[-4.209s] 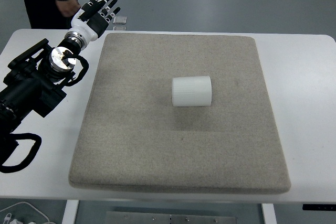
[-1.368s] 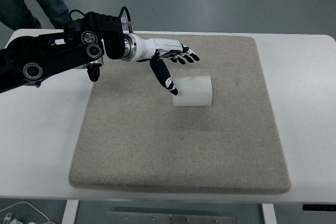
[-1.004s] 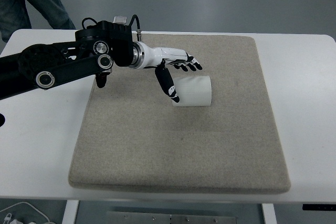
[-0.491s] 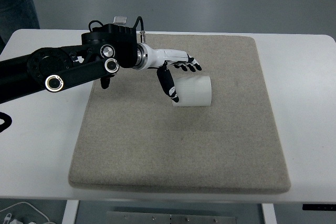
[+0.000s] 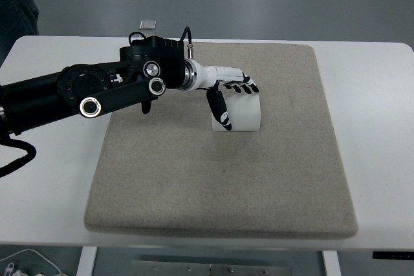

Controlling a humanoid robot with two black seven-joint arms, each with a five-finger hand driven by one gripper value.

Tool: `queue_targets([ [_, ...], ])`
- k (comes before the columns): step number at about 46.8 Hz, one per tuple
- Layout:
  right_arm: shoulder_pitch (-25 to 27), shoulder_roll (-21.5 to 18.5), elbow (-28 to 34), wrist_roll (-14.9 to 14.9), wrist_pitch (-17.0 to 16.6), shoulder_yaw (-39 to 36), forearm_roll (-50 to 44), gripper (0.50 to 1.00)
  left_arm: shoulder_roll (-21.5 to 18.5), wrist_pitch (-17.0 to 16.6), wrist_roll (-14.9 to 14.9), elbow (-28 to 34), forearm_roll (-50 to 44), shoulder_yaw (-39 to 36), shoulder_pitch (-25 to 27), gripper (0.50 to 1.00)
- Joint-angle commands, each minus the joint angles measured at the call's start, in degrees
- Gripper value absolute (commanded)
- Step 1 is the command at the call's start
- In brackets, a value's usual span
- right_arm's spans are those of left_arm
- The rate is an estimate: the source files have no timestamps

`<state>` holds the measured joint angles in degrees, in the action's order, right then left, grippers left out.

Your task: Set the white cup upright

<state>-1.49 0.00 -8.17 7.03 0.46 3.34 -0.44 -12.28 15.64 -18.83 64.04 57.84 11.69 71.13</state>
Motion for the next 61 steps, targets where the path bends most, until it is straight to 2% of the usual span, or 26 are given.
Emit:
queue_targets([
  [1,0.00,0.00,0.00,0.00,0.07,0.00,0.00,0.930,0.94,0.00,0.02,-0.67,-0.01,0.00,0.06,0.975],
  [47,0.00,0.00,0.00,0.00,-0.02,0.00,0.00,0.930,3.49,-0.09,0.46,-3.75,1.22,0.00,-0.91,0.958],
  [55,0.00,0.00,0.00,0.00,-0.02,0.00,0.00,0.930,3.49,0.00,0.55,-3.84,1.22,0.00,-1.00,0.936],
  [61,0.00,0.00,0.00,0.00,0.07,0.00,0.00,0.930,3.49,0.00,0.63,-3.84,1.22,0.00,-1.00,0.896],
])
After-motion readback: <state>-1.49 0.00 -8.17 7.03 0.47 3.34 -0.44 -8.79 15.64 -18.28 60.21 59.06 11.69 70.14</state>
